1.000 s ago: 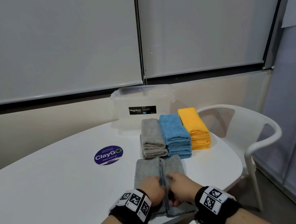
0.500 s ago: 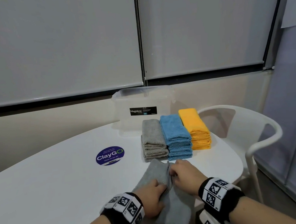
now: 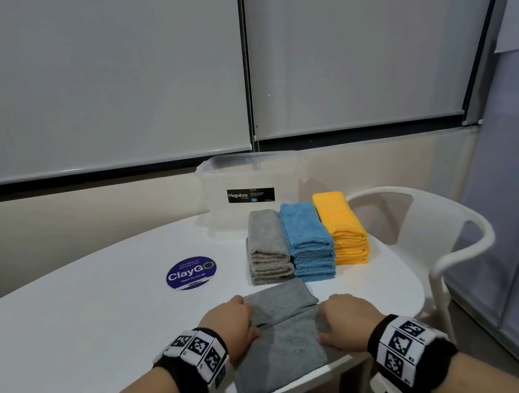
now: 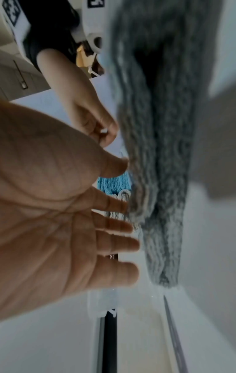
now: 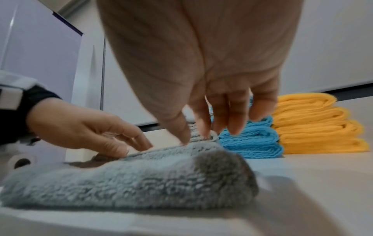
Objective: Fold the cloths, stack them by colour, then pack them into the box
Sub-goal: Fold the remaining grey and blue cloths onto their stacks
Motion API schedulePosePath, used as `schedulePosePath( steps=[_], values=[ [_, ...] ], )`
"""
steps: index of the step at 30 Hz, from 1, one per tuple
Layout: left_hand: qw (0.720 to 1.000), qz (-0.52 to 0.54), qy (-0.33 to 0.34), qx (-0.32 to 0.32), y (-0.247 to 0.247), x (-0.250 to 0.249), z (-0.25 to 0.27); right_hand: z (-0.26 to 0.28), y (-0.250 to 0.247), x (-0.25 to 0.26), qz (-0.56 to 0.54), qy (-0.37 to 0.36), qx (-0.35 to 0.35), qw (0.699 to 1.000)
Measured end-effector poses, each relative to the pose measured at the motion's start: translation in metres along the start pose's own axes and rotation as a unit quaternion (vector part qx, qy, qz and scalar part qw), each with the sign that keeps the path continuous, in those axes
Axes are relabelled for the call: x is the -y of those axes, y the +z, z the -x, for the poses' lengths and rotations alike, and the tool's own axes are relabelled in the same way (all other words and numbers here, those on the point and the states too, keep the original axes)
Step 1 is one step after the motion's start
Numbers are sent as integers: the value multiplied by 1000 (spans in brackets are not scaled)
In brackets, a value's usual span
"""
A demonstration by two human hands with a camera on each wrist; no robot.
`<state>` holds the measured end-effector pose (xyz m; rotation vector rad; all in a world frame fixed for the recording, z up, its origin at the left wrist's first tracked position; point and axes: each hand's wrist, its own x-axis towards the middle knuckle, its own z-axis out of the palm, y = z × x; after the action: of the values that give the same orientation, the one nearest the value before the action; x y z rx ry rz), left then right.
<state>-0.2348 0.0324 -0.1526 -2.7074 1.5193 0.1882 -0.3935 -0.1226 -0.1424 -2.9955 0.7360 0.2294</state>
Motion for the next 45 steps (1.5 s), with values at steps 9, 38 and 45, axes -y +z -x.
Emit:
schedulePosePath(
  steps=[9,38,45],
  values=[
    [994,12,-21,103,32,-13,7,-24,17,24,27,-124,74,989],
    [990,5,25,142,25,0,23,4,33,33,-11,-53,149,987],
    [988,3,0,156,23,23,25,8,31,29,-48,-53,142,987]
  ],
)
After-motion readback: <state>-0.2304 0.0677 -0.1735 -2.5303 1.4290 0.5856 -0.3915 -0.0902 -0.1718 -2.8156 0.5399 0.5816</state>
